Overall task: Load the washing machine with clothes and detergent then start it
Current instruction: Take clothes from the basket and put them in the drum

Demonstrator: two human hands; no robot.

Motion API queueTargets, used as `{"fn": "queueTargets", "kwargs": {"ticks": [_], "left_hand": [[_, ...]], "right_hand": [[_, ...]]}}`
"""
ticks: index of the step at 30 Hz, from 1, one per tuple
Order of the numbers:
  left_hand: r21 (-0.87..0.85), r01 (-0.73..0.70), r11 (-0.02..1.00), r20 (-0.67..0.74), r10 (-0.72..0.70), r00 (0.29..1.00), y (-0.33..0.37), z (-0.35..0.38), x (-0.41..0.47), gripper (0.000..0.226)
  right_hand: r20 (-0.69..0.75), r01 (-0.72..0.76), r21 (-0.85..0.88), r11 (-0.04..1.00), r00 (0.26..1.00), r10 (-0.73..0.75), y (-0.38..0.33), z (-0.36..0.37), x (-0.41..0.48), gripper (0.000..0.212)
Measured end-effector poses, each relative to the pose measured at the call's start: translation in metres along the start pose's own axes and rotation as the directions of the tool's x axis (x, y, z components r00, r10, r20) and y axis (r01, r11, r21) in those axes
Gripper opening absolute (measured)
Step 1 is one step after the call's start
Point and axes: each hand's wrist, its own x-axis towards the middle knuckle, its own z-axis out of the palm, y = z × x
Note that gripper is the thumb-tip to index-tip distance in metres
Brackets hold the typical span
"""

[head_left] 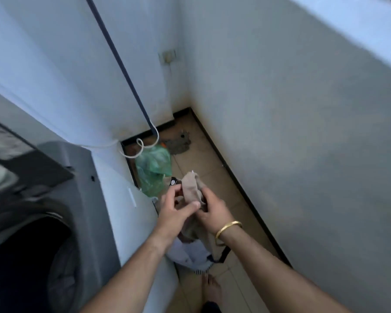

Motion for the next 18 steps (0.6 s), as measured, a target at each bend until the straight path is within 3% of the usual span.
{"fn": "queueTargets", "kwargs": {"ticks": [3,5,7,9,11,13,15,18], "left_hand": [[-0.035,-0.133,0.991,0.183,0.137,0.973,0.054,-0.037,-0.049,0.104],[-0.017,-0.227,0.974,0.217,0.225,0.95,0.086,-0.063,-0.081,0.128],[0.055,-0.307,0.95,0.239,0.286,0.928,0.112,-0.088,-0.117,0.148],[0.093,-0.409,0.908,0.252,0.375,0.892,0.125,-0.102,-0.144,0.154],[0.046,-0.499,0.865,0.191,0.483,0.855,0.138,-0.121,-0.179,0.147],[0.044,-0.599,0.8,0.065,0.596,0.8,0.15,-0.145,-0.207,0.125],[0.17,-0.712,0.681,-0.107,0.731,0.674,0.165,-0.173,-0.221,0.092],[0.384,-0.751,0.537,-0.18,0.842,0.51,0.18,-0.227,-0.242,0.058]], "right_hand": [[-0.01,0.117,0.037,0.992,0.993,-0.116,-0.079,-0.027,-0.034,0.067],[-0.031,0.189,0.047,0.981,0.982,-0.187,-0.127,-0.037,-0.055,0.07],[-0.078,0.243,0.181,0.953,0.97,-0.232,-0.171,-0.042,-0.078,0.07],[-0.108,0.281,0.374,0.884,0.96,-0.259,-0.207,-0.047,-0.096,0.069],[-0.094,0.293,0.525,0.799,0.953,-0.287,-0.252,-0.04,-0.12,0.073],[-0.046,0.269,0.661,0.7,0.946,-0.32,-0.285,-0.026,-0.145,0.07],[-0.027,0.237,0.743,0.626,0.945,-0.325,-0.306,-0.014,-0.157,0.062],[-0.018,0.217,0.736,0.642,0.953,-0.302,-0.328,0.018,-0.173,0.053]]}}
